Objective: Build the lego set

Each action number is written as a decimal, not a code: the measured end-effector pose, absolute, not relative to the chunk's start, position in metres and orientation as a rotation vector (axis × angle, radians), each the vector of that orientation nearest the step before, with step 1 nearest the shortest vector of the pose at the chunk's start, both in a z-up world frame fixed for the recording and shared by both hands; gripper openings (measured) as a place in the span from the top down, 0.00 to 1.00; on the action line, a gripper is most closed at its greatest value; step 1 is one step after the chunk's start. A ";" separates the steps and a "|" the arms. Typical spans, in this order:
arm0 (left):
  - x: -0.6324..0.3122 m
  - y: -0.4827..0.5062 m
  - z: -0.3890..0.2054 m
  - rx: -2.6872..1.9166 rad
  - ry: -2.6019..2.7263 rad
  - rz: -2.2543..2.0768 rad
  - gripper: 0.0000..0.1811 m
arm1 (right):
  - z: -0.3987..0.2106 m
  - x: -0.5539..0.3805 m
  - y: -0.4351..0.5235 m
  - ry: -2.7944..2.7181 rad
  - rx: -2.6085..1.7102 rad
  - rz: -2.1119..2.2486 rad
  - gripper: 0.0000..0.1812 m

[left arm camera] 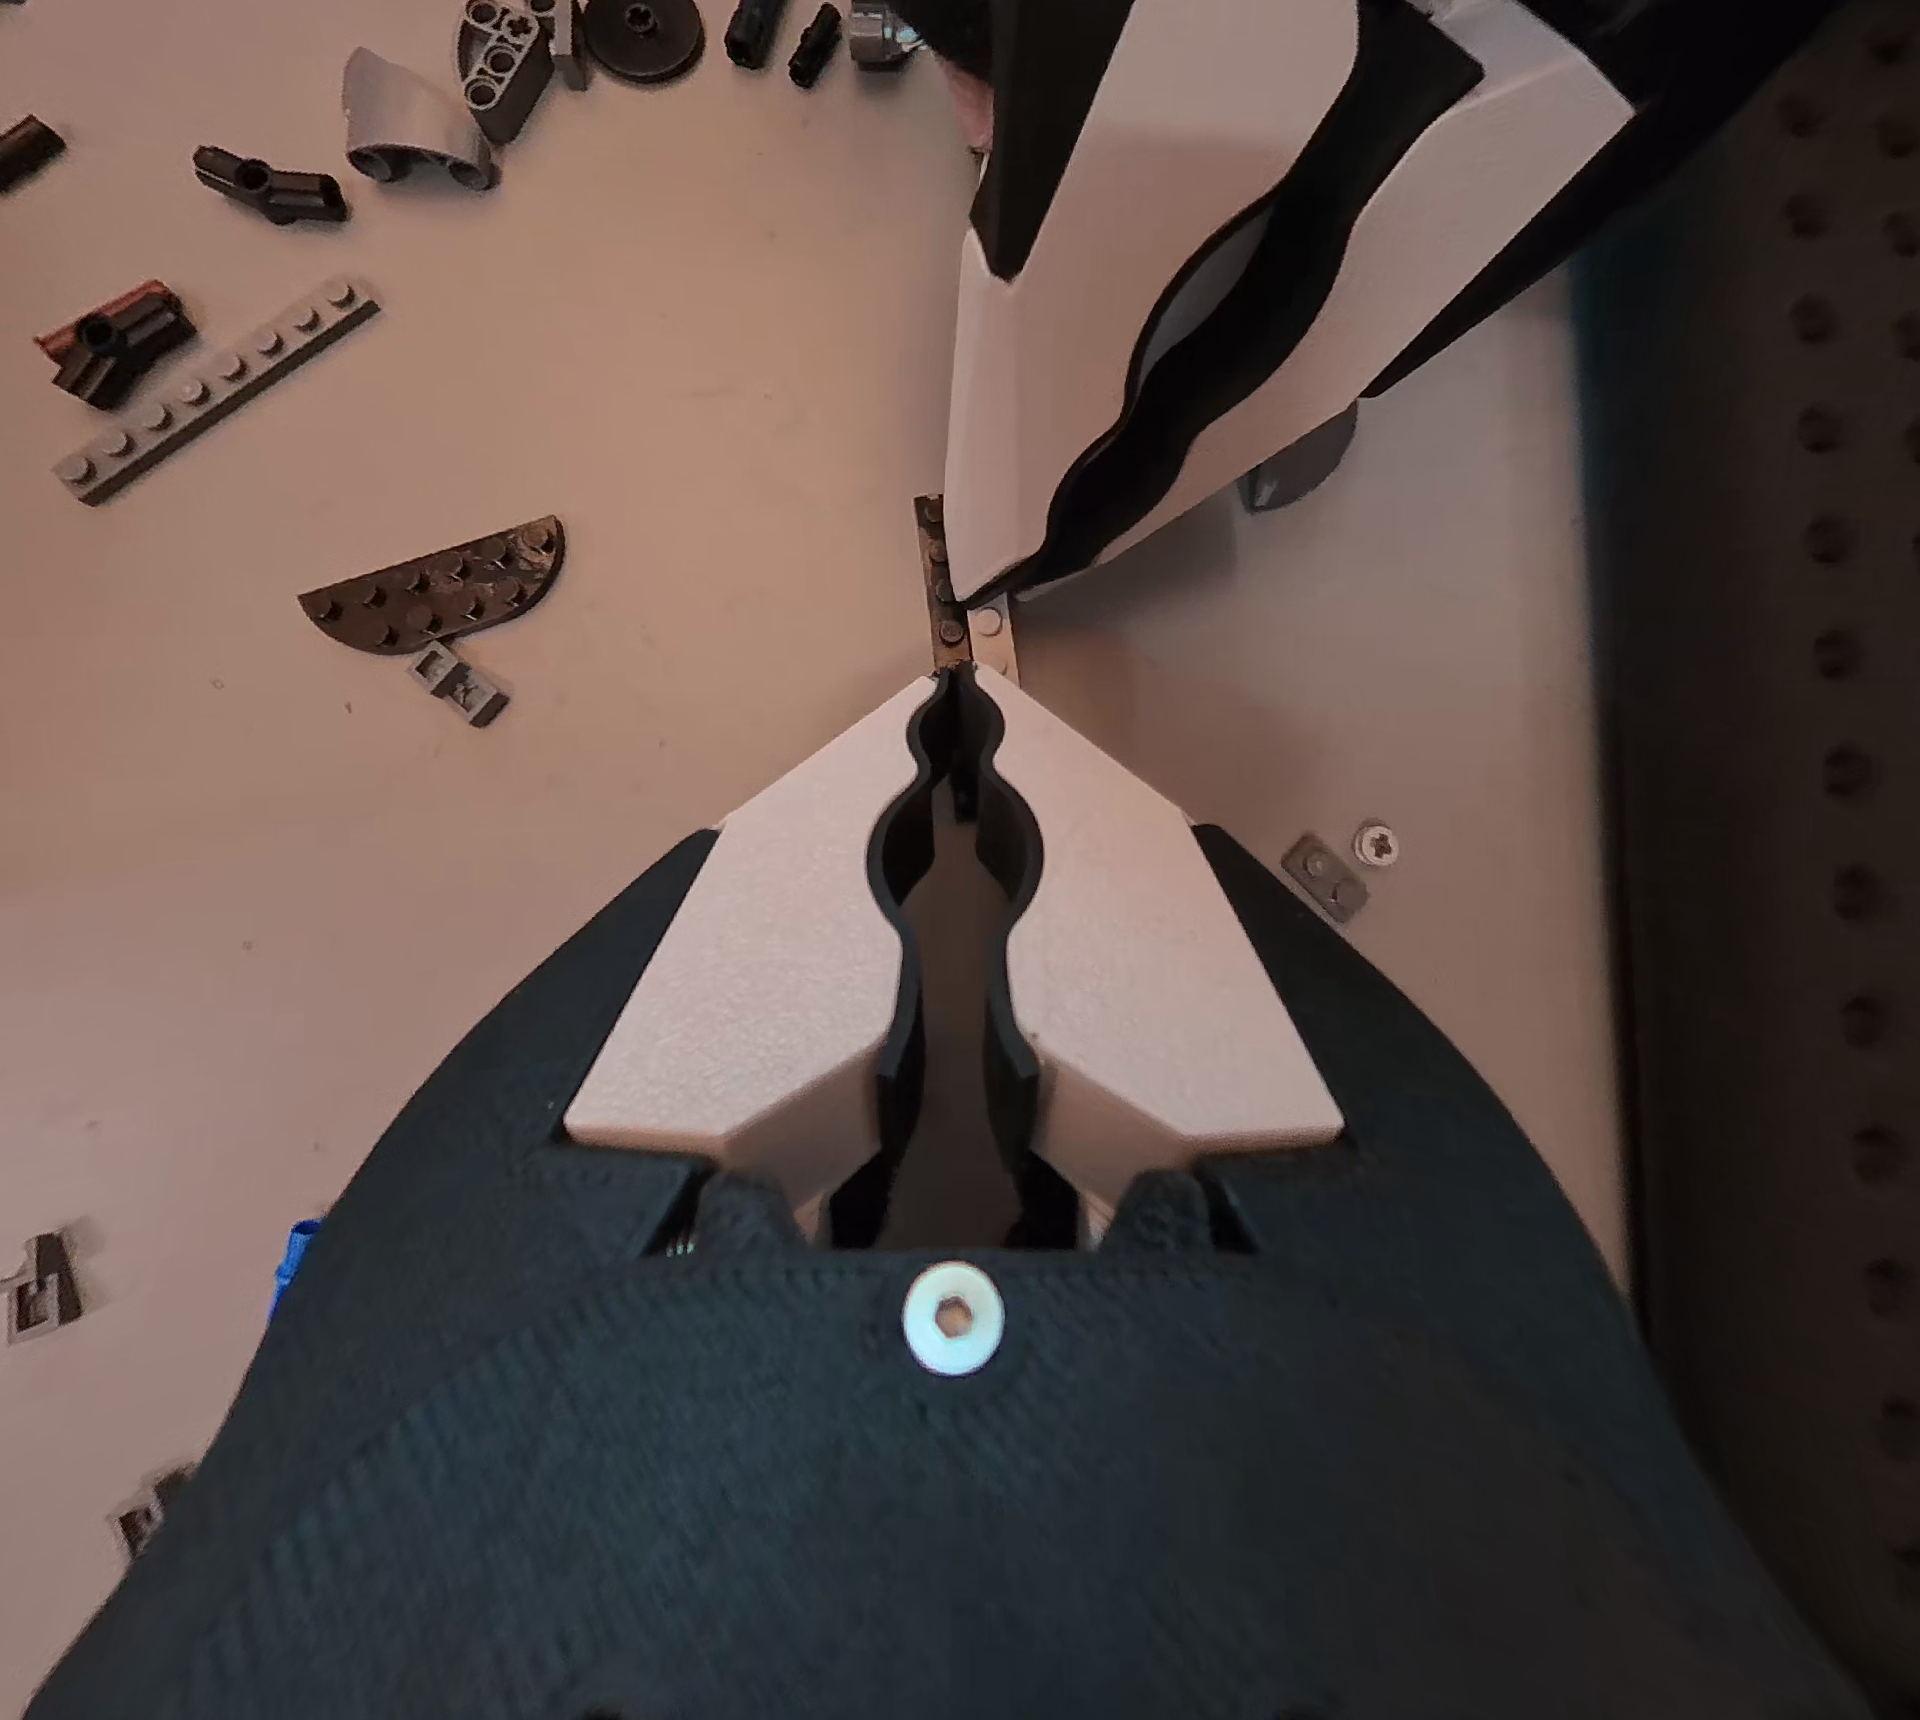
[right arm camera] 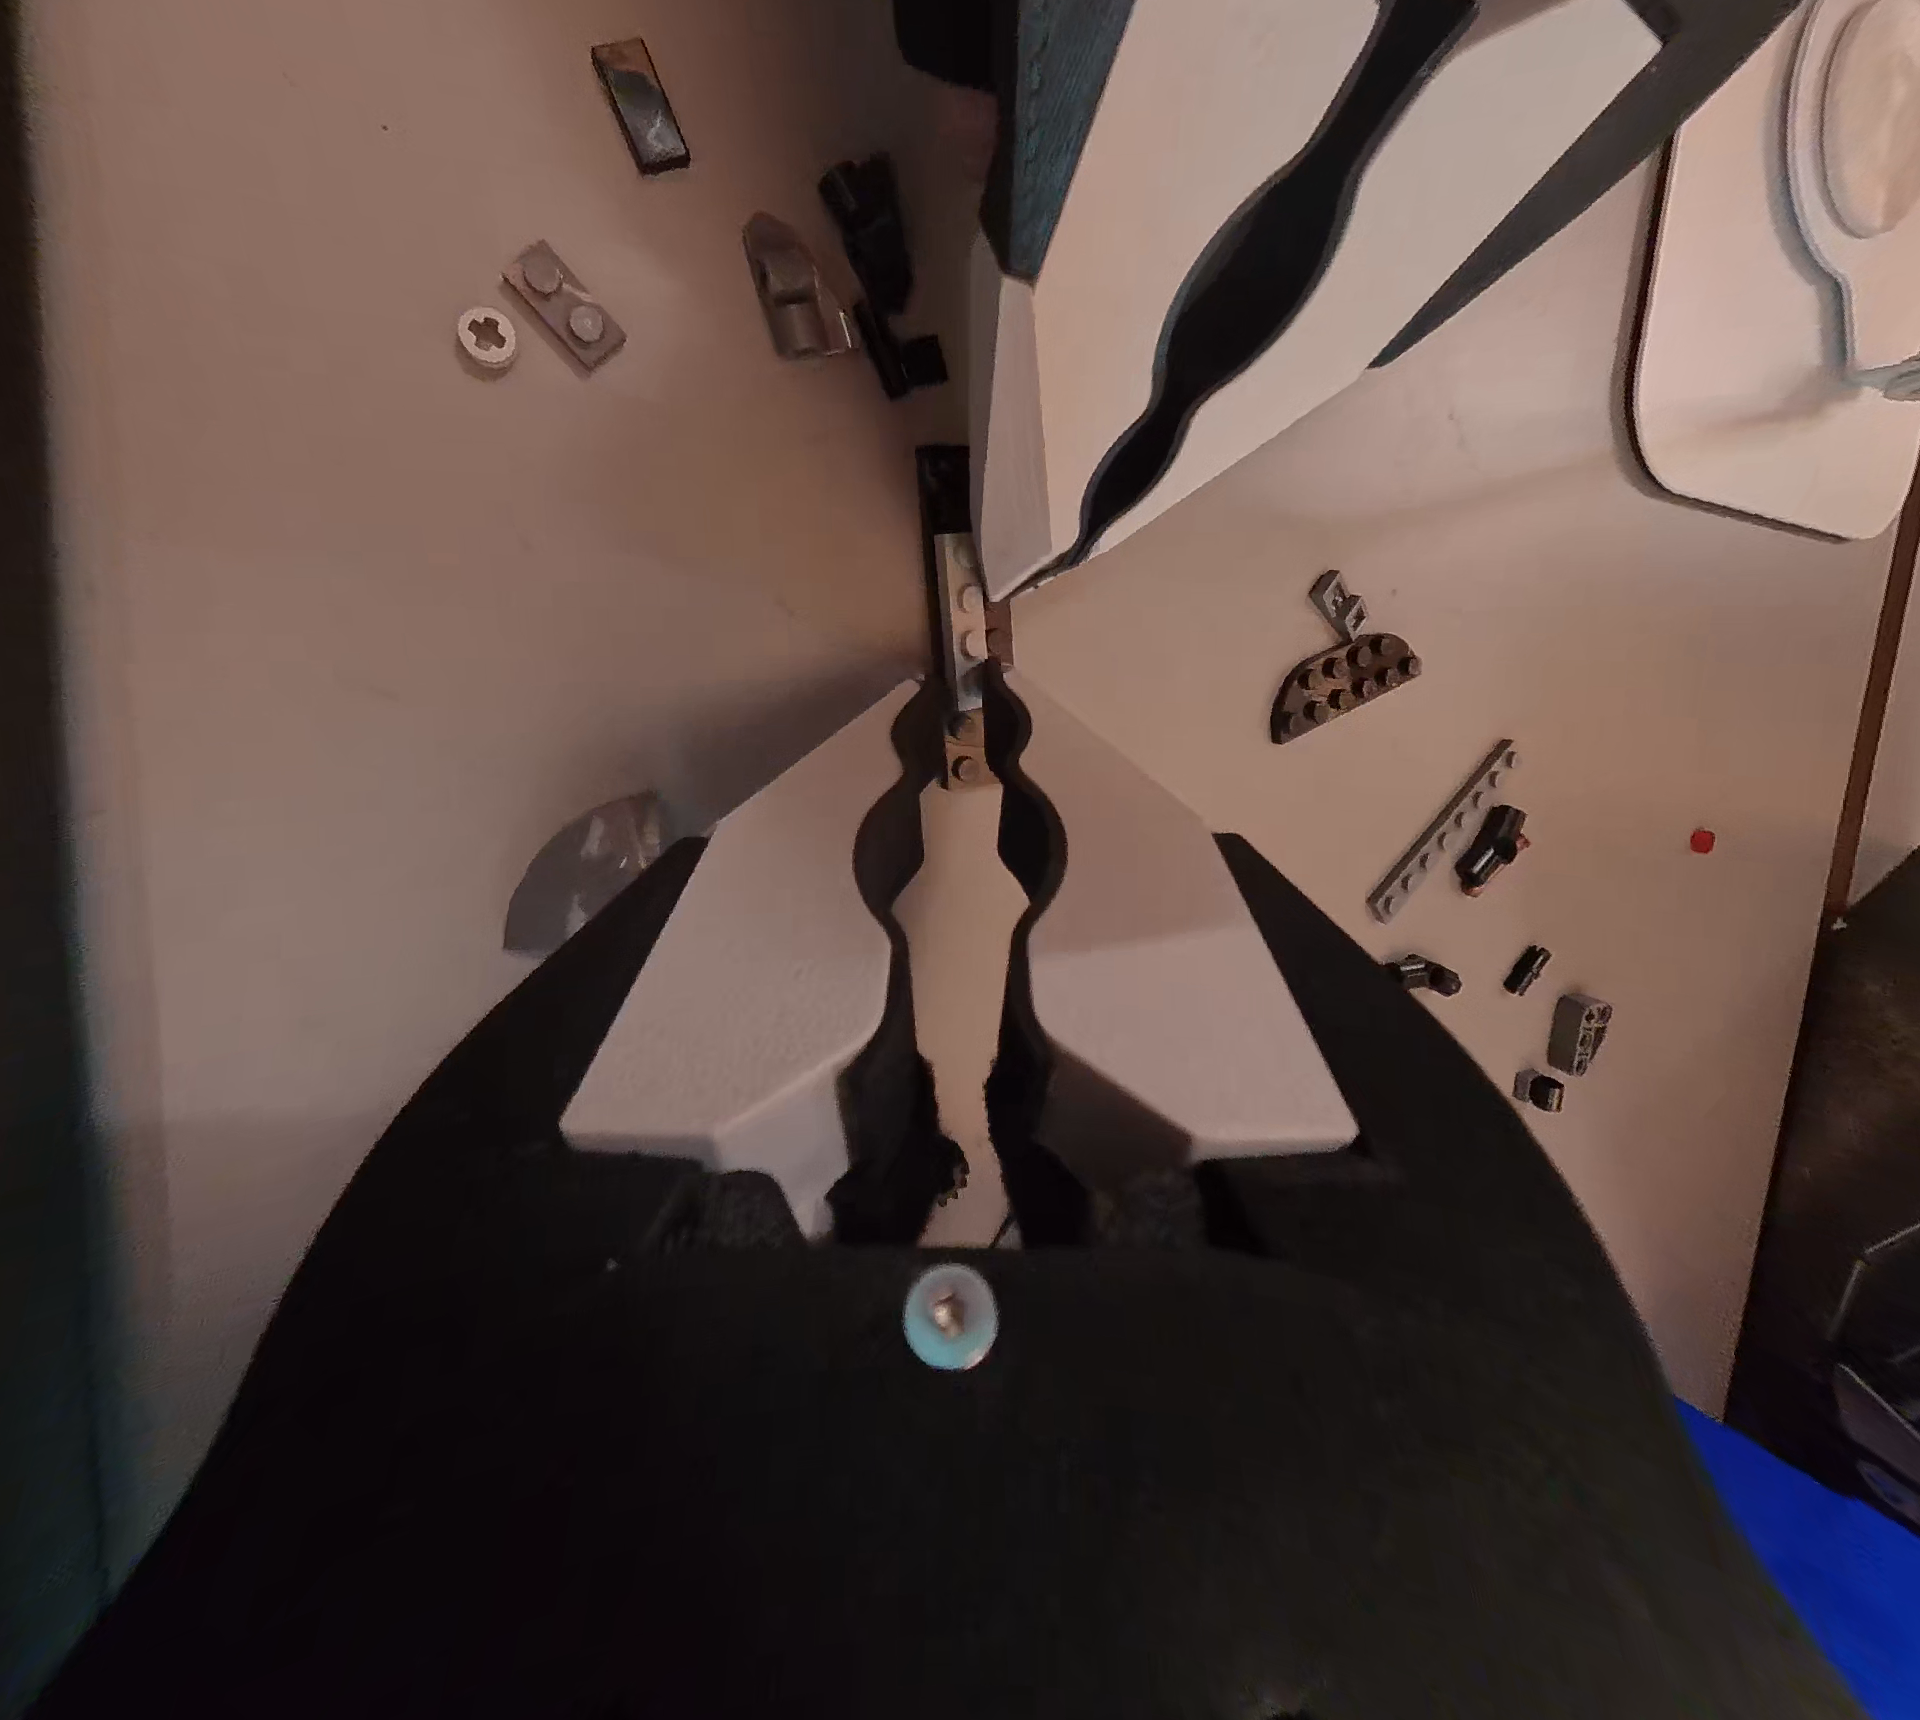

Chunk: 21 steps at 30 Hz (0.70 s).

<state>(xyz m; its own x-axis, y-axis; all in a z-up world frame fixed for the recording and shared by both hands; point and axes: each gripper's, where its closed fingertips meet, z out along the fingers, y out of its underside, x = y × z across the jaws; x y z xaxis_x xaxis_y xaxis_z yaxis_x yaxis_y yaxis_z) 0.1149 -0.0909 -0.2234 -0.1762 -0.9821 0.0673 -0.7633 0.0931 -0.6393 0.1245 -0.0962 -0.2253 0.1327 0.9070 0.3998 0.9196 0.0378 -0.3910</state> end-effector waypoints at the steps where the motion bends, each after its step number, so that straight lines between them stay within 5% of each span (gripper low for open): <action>1: 0.115 -0.091 -0.223 -1.722 1.999 -0.798 1.00 | -0.225 0.124 -0.096 -1.753 -1.847 -0.028 0.97; 21: 0.115 -0.090 -0.224 -1.741 1.981 -0.756 1.00 | -0.225 0.123 -0.100 -1.803 -1.705 -0.242 0.97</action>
<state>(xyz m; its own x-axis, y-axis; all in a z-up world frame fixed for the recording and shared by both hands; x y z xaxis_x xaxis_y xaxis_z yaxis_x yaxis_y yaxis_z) 0.1148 -0.0899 -0.2239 -0.1480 -0.9874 0.0562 -0.7735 0.0802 -0.6287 0.1234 -0.0996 -0.2248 0.0432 0.8301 0.5559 0.9475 0.1425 -0.2864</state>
